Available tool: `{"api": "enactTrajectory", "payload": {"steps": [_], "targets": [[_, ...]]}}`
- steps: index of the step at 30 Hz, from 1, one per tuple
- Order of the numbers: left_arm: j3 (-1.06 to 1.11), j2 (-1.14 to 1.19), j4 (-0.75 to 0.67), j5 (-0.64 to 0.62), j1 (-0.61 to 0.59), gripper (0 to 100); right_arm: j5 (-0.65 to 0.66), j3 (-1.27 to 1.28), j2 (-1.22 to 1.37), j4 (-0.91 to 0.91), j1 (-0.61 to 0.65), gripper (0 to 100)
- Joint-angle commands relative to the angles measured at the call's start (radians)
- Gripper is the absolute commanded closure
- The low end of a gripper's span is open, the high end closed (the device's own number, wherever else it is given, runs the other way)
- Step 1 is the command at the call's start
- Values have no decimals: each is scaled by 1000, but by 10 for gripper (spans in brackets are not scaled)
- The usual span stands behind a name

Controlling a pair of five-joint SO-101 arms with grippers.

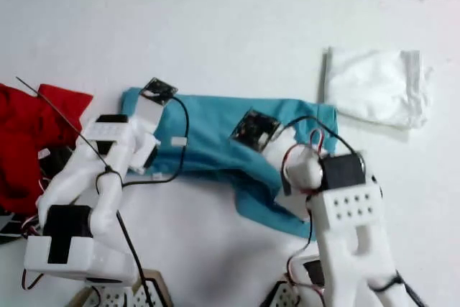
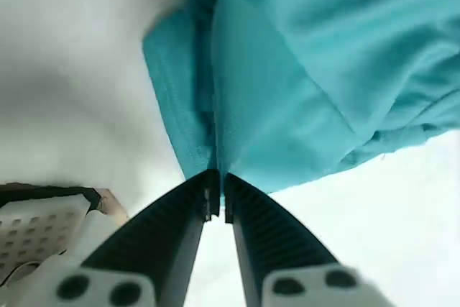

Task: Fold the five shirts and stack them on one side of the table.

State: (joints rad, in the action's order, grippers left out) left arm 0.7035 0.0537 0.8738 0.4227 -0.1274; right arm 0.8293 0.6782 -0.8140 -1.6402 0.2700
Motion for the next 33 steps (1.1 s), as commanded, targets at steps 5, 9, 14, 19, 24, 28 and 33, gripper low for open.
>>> {"api": "enactTrajectory", "payload": {"steps": [5, 9, 14, 19, 24, 28, 33], "targets": [[4, 2, -32, -9, -18, 973, 5, 143, -62, 35, 15, 978], [4, 2, -32, -9, -18, 973, 5, 264, -56, 171, 13, 938], [4, 2, -32, -9, -18, 973, 5, 249, -56, 202, -19, 784], [4, 2, -32, -9, -18, 973, 5, 328, -53, 443, -211, 797], [4, 2, -32, -9, -18, 973, -64, 404, 67, 685, -314, 798], [4, 2, -32, -9, -18, 973, -100, 348, 285, 756, -309, 798], [4, 2, -32, -9, -18, 973, -95, 164, 608, 760, -377, 797]]}}
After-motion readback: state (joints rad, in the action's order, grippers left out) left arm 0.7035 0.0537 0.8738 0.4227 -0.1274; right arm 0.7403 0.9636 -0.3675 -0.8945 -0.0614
